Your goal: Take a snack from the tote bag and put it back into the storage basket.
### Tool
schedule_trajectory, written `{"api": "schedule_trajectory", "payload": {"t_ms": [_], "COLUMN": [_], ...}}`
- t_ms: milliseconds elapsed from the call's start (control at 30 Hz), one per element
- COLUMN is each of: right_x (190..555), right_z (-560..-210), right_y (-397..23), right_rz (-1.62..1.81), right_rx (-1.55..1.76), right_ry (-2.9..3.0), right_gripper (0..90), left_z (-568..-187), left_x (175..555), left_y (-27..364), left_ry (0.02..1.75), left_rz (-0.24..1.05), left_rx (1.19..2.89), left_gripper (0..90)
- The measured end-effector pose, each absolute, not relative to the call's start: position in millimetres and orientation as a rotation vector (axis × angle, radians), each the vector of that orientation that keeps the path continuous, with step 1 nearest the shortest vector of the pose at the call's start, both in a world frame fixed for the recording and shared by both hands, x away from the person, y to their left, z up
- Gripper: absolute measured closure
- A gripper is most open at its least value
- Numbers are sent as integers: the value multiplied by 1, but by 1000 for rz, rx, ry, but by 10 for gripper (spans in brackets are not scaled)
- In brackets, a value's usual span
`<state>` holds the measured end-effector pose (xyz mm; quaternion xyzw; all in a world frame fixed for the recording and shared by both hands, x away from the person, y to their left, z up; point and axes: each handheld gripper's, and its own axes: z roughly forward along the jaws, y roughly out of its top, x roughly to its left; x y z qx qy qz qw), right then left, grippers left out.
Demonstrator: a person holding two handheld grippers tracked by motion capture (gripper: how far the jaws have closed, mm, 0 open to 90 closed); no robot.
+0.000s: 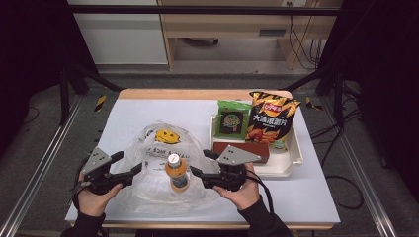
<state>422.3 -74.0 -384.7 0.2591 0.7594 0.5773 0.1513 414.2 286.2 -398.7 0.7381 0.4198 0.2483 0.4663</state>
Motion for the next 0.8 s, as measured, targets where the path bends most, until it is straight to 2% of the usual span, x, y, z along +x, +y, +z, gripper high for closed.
{"api": "schedule_trajectory", "payload": {"t_ms": [467, 800], "right_x": [423, 444], "right_z": [-395, -415], "right_y": [-36, -17], "right_rz": [1636, 1544], "right_rx": [636, 630], "right_ry": [2331, 2424], "right_gripper": [308, 252], "left_z": [-418, -436], "left_x": [407, 410], "left_y": [302, 299], "left_ry": [1081, 1092], "left_rz": [594, 556], "left_rx": [1844, 1899], "left_gripper": [225, 233]}}
